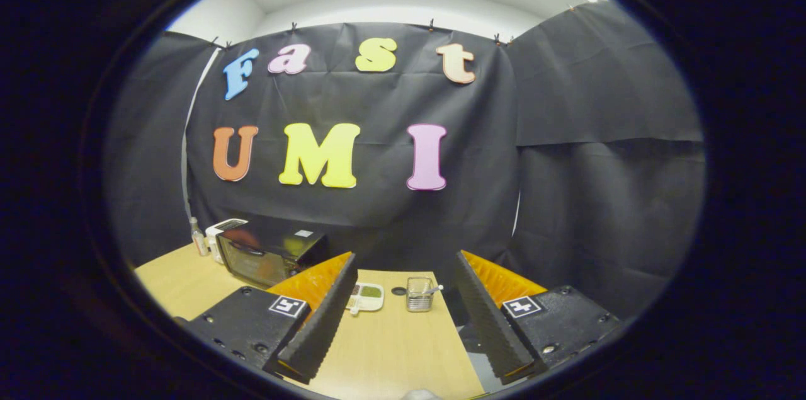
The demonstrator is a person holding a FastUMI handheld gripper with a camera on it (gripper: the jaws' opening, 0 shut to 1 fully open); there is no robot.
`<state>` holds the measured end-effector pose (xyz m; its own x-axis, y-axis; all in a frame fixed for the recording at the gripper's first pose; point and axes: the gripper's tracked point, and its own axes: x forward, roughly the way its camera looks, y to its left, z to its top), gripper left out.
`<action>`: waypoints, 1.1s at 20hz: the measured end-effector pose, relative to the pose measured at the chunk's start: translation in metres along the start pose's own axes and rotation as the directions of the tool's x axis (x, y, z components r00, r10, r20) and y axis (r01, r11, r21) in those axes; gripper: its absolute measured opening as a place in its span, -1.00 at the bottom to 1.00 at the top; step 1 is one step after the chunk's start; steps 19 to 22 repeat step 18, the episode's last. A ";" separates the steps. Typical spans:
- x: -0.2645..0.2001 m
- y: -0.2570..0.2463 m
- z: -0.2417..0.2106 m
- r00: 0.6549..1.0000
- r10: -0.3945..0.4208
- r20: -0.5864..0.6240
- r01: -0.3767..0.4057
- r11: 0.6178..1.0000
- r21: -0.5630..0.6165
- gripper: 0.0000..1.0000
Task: Open the toaster oven, put the food inside, and close the toaster oven door.
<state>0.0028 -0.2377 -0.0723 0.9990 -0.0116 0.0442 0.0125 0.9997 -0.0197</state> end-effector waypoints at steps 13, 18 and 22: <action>-0.017 -0.012 -0.017 1.000 0.006 0.002 -0.006 1.000 0.014 0.96; -0.012 -0.002 -0.020 0.999 0.043 -0.006 -0.043 0.999 0.010 0.96; -0.012 -0.002 -0.020 0.999 0.043 -0.006 -0.043 0.999 0.010 0.96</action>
